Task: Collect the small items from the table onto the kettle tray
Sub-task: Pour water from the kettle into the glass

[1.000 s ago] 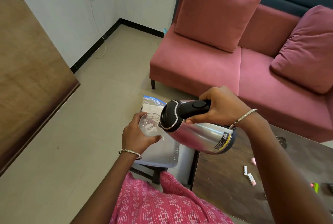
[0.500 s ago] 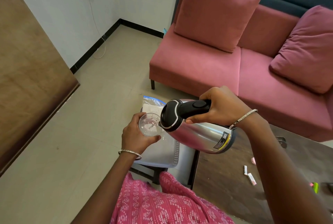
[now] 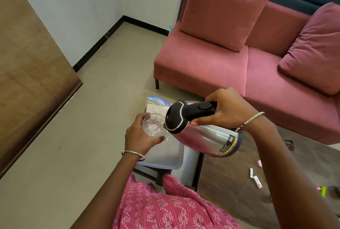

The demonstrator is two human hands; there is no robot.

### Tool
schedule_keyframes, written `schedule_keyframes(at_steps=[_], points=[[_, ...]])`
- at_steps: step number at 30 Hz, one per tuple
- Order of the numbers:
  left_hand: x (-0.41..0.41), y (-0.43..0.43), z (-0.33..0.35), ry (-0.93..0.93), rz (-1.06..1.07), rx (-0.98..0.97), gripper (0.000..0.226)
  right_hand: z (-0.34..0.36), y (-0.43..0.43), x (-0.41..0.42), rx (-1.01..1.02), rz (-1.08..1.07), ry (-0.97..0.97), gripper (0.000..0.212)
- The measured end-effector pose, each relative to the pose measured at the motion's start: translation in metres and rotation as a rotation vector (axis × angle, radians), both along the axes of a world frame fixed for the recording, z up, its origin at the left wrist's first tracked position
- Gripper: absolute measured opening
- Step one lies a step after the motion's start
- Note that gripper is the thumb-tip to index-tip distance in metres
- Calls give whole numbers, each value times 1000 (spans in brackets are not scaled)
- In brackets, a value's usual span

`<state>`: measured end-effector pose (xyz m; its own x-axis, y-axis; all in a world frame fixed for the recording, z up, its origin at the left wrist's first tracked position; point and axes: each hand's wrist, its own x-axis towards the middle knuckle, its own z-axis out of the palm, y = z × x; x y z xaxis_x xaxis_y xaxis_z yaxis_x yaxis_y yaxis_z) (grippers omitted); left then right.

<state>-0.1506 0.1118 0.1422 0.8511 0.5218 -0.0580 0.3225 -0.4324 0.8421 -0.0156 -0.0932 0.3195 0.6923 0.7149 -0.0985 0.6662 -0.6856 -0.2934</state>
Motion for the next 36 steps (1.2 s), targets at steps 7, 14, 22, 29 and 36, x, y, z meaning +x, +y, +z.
schedule_keyframes(at_steps=[7, 14, 22, 29, 36], points=[[2, 0, 1, 11, 12, -5, 89, -2, -1, 5, 2, -6, 5, 67], [6, 0, 0, 14, 7, -20, 90, -5, 0, 10, 1, -2, 0, 66], [9, 1, -2, 15, 3, -23, 91, -6, 2, 11, -1, -7, 12, 63], [12, 2, -4, 15, 1, -23, 91, -6, 6, 14, -10, 3, 15, 66], [13, 5, -7, 25, 2, -17, 91, -5, 9, 16, -18, 7, 8, 66]])
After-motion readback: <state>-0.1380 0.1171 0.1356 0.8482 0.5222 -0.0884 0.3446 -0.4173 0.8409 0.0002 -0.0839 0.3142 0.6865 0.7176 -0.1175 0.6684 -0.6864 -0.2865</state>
